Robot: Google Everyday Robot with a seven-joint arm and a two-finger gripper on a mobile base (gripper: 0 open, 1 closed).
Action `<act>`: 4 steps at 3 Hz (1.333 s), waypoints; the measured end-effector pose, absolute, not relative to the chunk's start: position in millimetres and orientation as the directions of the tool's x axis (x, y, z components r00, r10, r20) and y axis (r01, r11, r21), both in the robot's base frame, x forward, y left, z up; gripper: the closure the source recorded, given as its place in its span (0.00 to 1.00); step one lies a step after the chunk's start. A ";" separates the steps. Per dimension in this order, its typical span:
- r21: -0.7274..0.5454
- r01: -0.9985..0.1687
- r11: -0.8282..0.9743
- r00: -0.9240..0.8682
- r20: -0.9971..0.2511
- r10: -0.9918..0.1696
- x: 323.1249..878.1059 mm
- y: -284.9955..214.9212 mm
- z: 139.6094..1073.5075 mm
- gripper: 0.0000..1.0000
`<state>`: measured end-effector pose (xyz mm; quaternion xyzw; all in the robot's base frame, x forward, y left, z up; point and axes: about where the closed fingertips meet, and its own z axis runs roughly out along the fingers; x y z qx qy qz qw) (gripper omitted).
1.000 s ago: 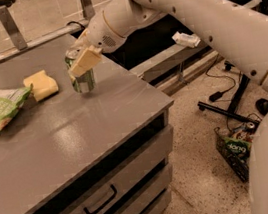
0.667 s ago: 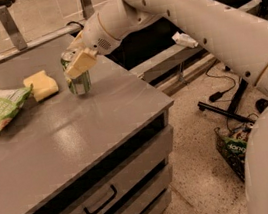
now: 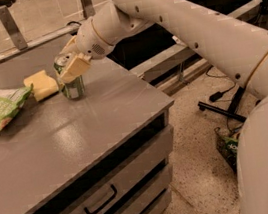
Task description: Move green can near sponge
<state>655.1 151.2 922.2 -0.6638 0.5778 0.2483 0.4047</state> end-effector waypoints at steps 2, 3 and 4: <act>-0.235 -0.971 -0.043 0.217 -0.792 -0.571 654.3 157.3 912.1 0.12; -0.229 -0.972 -0.046 0.214 -0.796 -0.567 654.5 155.5 911.1 0.00; -0.208 -0.978 -0.035 0.194 -0.821 -0.536 656.1 145.1 910.5 0.00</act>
Offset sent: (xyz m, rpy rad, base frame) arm 0.0006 0.0020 -0.0112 -0.0287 0.0171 0.0435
